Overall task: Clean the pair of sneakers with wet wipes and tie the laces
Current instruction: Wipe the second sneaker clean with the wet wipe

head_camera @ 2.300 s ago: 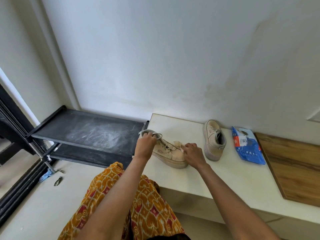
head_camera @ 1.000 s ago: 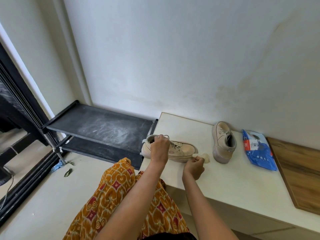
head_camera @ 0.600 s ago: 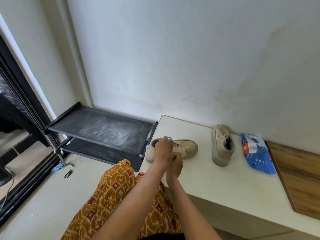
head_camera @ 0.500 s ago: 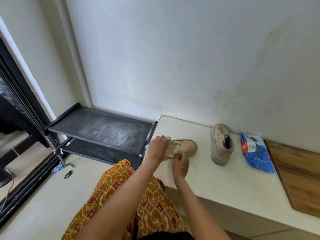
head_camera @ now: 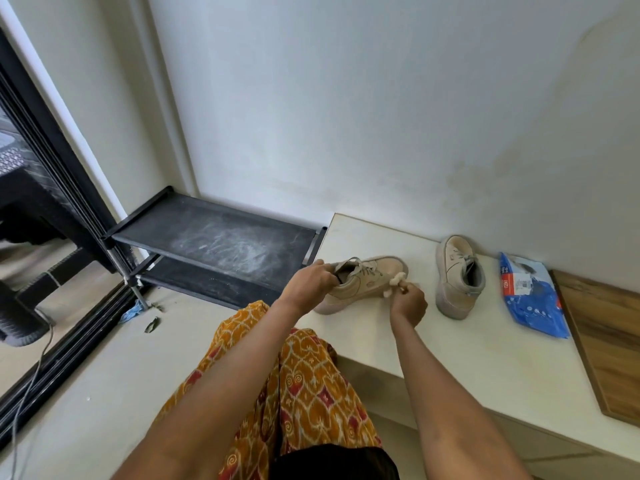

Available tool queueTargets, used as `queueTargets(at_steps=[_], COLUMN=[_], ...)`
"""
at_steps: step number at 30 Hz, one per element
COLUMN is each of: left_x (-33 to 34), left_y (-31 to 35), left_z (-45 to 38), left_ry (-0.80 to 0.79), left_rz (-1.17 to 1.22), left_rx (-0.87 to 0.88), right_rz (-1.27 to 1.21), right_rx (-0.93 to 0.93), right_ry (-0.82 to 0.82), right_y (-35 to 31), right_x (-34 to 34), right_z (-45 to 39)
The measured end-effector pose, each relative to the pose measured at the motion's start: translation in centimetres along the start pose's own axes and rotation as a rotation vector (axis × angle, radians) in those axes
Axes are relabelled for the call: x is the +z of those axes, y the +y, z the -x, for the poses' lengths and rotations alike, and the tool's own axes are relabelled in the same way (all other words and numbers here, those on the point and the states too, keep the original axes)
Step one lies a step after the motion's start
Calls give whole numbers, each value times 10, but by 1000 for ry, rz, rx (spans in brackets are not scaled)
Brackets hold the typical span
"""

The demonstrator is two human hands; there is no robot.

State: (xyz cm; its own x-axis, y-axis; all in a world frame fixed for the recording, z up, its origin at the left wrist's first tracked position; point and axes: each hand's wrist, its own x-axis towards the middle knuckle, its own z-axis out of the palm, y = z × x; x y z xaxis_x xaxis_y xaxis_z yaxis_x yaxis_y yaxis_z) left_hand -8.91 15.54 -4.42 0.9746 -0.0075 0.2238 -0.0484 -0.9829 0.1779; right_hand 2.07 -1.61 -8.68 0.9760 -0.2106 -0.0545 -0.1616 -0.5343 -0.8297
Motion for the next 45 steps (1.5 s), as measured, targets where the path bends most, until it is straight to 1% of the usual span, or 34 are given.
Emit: queueTargets(at_steps=[3,6,8,10,12,13,14,16,19,23,26,28,31,33,35,41,45], left_x=[3,7,7,3,0,-3,-5,-15,-27,-19,-1,7,14,16,19,20,17], left_y=[35,54,54,53,53,53,51,40,21,25,41,54,71,76,76,77,83], left_z=[-8,-13,-13,-14,-15,-16,-17,-20,-22,-18,-20,-23,-32,-36,-37,-35,-35], left_ry=[1,25,26,6,-35,-71,-114,-192,-242,-185,-86,-30,12,26,44,41,4], left_rz=[13,76,86,85,77,58,48,50,-13,-12,66,134,181,178,176,150,120], left_rx=[-20,-118,-141,-145,-136,-120,-96,-41,26,7,17,12,2,15,27,-21,-55], right_rz=[-69,-179,-154,-139,-149,-141,-130,-150,-202,-204,-175,-142,-172,-222,-209,-117,-91], right_rx=[11,8,-50,-139,-193,-223,-245,-228,-90,-59,-22,-2,-28,-45,-96,-254,-309], right_ry=[-25,-71,-140,-245,-363,-396,-398,-329,-212,-107,-72,-125,-356,-440,-451,-362,-437], right_y=[-5,-5,1,11,19,20,21,19,12,-3,-5,-2,4,12,22,48,51], right_x=[17,24,15,3,-8,-13,-16,-18,-16,-15,-14,-12,-8,-10,-16,-41,-54], right_z=[22,36,39,39,39,37,35,25,11,-6,-21,-26,-24,-22,-19,17,32])
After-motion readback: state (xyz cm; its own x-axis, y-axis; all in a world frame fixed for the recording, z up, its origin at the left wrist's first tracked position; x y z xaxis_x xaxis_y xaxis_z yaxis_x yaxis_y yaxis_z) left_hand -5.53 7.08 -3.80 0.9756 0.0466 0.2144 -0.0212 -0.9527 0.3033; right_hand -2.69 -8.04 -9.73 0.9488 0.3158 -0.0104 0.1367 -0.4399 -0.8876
